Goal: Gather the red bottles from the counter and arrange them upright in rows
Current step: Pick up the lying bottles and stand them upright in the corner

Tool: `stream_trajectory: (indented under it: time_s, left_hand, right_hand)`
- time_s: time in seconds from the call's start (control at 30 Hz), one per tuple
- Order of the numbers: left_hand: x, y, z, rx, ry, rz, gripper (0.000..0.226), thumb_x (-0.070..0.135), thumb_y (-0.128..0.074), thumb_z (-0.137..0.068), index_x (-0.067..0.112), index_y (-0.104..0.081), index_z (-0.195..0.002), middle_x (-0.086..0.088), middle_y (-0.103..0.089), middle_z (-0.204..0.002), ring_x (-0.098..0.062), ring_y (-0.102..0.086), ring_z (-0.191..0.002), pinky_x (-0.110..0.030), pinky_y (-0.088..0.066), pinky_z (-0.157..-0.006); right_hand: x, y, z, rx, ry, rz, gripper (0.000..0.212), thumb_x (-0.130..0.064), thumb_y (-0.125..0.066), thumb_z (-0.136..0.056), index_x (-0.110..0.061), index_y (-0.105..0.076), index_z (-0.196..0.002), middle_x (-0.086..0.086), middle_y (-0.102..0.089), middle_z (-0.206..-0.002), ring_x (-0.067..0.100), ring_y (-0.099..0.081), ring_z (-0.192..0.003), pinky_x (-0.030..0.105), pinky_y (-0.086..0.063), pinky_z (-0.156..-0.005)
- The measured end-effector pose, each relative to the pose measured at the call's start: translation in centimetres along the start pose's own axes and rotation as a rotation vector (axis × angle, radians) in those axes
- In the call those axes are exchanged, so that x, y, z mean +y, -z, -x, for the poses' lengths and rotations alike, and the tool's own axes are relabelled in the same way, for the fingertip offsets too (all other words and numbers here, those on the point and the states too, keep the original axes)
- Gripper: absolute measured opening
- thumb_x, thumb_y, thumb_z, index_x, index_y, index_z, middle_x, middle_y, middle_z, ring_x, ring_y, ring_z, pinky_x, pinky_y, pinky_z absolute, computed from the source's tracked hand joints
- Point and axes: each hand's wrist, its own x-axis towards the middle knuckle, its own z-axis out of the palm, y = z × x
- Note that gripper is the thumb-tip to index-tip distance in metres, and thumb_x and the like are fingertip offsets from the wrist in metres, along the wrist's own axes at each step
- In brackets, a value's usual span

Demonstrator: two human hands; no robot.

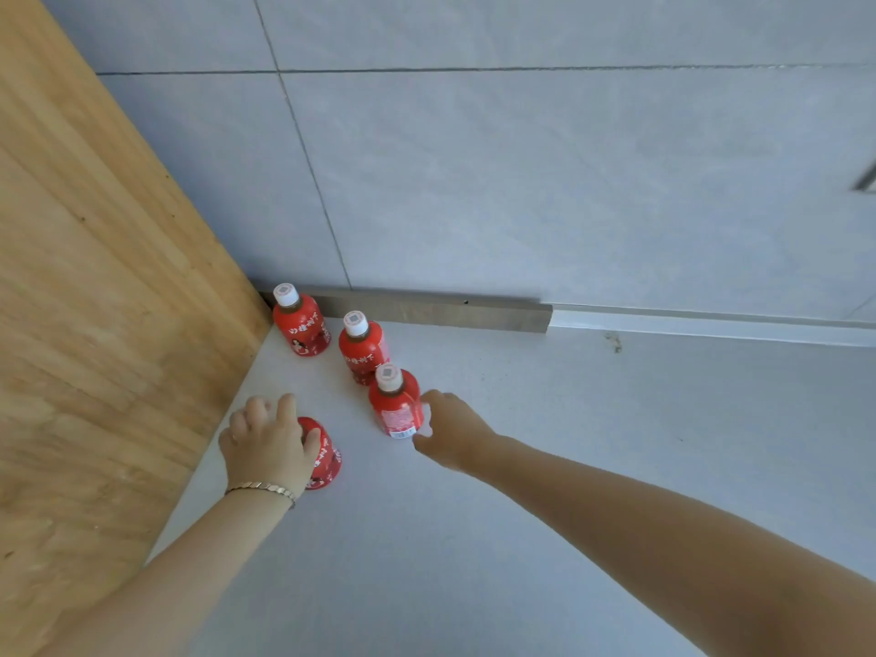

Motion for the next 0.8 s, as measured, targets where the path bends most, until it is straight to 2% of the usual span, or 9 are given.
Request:
stream_trajectory:
  time_s: [0.07,0.1,0.23,0.3,0.4,0.53,0.63,0.73,0.8]
  left_hand:
    - [2.6,0.4,1.0,0.077,-0.166,0.043,0.032,0.011,-0.075,-0.069,-0.001,-0.064,-0.098,-0.027,-0.060,-0.100,-0.047,-0.054,-0.093,-0.051,-0.049,-0.078]
    - [4.4,0.7,1.6,0.055,-0.236,0.070,0.025,0.011,-0.072,-0.072,0.001,-0.065,-0.094,-0.024,-0.062,-0.097,-0.045,-0.056,-0.091,-0.048,-0.049,-0.077]
    - [13.9,-0.1,4.6,-0.259,-0.510,0.137,0.007,0.020,-0.049,-0.088,0.018,-0.055,-0.090,0.000,-0.058,-0.088,-0.025,-0.058,-0.088,-0.030,-0.043,-0.075]
    - [19.6,-1.4,6.5,-0.442,-0.590,0.095,0.016,0.022,-0.046,-0.088,0.028,-0.047,-0.074,0.007,-0.051,-0.078,-0.019,-0.052,-0.081,-0.024,-0.037,-0.070]
    - [28.9,-3.1,10.0,-0.582,-0.658,0.049,0.032,0.022,-0.045,-0.088,0.031,-0.037,-0.058,0.015,-0.045,-0.068,-0.017,-0.052,-0.079,-0.024,-0.038,-0.070]
    - [42.0,-5.5,16.2,-0.620,-0.744,0.039,0.030,0.021,-0.045,-0.087,0.030,-0.038,-0.059,0.008,-0.050,-0.077,-0.018,-0.053,-0.079,-0.026,-0.042,-0.072]
    - [51.7,-7.4,22.0,-0.622,-0.781,0.045,0.018,0.019,-0.044,-0.087,0.021,-0.046,-0.070,0.003,-0.054,-0.081,-0.020,-0.051,-0.077,-0.026,-0.040,-0.069]
    - [60.8,-9.1,28.0,-0.661,-0.806,0.060,0.011,0.018,-0.045,-0.087,0.017,-0.053,-0.079,0.003,-0.054,-0.079,-0.020,-0.052,-0.077,-0.026,-0.041,-0.067]
    - [66.4,-9.9,31.9,-0.679,-0.855,0.044,0.012,0.017,-0.046,-0.087,0.019,-0.053,-0.077,0.002,-0.057,-0.083,-0.021,-0.054,-0.078,-0.028,-0.045,-0.071]
  right_hand:
    - [3.2,1.2,2.2,-0.073,-0.044,0.056,0.047,-0.024,-0.055,-0.090,-0.013,-0.043,-0.135,0.011,-0.049,-0.133,0.025,-0.052,-0.119,0.034,-0.044,-0.099]
    - [5.0,1.9,3.3,-0.111,-0.068,0.078,0.045,-0.026,-0.054,-0.091,-0.015,-0.045,-0.133,0.009,-0.049,-0.134,0.024,-0.051,-0.120,0.034,-0.043,-0.099]
    - [13.3,5.9,8.8,-0.145,-0.206,0.058,0.035,-0.027,-0.050,-0.091,-0.017,-0.053,-0.125,0.003,-0.054,-0.131,0.021,-0.054,-0.117,0.030,-0.044,-0.094]
    - [17.9,8.3,12.1,-0.098,-0.284,0.025,0.034,-0.027,-0.049,-0.091,-0.018,-0.053,-0.123,0.002,-0.055,-0.130,0.021,-0.056,-0.115,0.030,-0.045,-0.093]
    - [25.6,12.2,17.6,-0.026,-0.397,-0.011,0.034,-0.027,-0.049,-0.091,-0.018,-0.054,-0.123,0.002,-0.055,-0.130,0.021,-0.055,-0.117,0.031,-0.044,-0.095]
    - [36.7,17.4,26.2,0.076,-0.515,-0.056,0.033,-0.027,-0.049,-0.090,-0.019,-0.055,-0.122,0.003,-0.055,-0.130,0.022,-0.056,-0.116,0.030,-0.044,-0.096]
    - [44.9,21.1,33.3,0.120,-0.593,-0.075,0.034,-0.026,-0.048,-0.091,-0.018,-0.054,-0.123,0.003,-0.055,-0.130,0.023,-0.055,-0.116,0.031,-0.044,-0.095]
    - [52.9,24.4,40.8,0.152,-0.677,-0.082,0.035,-0.025,-0.047,-0.092,-0.017,-0.052,-0.125,0.004,-0.056,-0.129,0.024,-0.055,-0.116,0.029,-0.043,-0.089]
    - [57.7,26.3,45.7,0.179,-0.739,-0.084,0.035,-0.025,-0.047,-0.092,-0.017,-0.052,-0.125,0.004,-0.057,-0.128,0.026,-0.056,-0.115,0.027,-0.041,-0.083]
